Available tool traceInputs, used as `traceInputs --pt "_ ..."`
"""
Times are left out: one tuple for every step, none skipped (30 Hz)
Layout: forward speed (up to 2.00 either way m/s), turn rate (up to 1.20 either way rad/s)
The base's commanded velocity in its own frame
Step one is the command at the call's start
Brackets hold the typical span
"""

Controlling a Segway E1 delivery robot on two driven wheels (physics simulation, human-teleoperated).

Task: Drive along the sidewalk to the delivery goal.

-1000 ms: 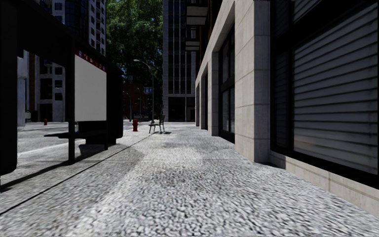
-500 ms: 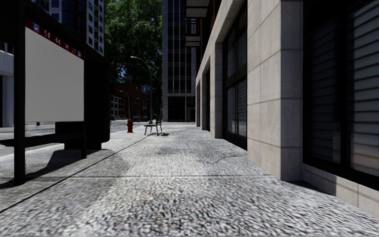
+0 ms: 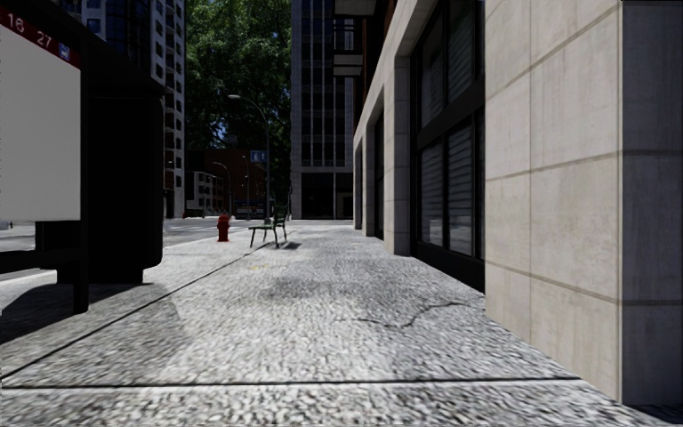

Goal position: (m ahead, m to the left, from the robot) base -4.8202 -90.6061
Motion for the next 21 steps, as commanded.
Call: traceInputs --pt "2.0 0.0" --pt "2.0 0.0" --pt "2.0 0.0" --pt "2.0 0.0" --pt "2.0 0.0" --pt "2.0 0.0" --pt "2.0 0.0" --pt "2.0 0.0" --pt "2.0 0.0" --pt "2.0 0.0" --pt "2.0 0.0" --pt "2.0 0.0" --pt "2.0 0.0" --pt "2.0 0.0" --pt "2.0 0.0" --pt "2.0 0.0" --pt "2.0 0.0" --pt "2.0 0.0" --pt "2.0 0.0" --pt "2.0 0.01" --pt "2.0 0.08"
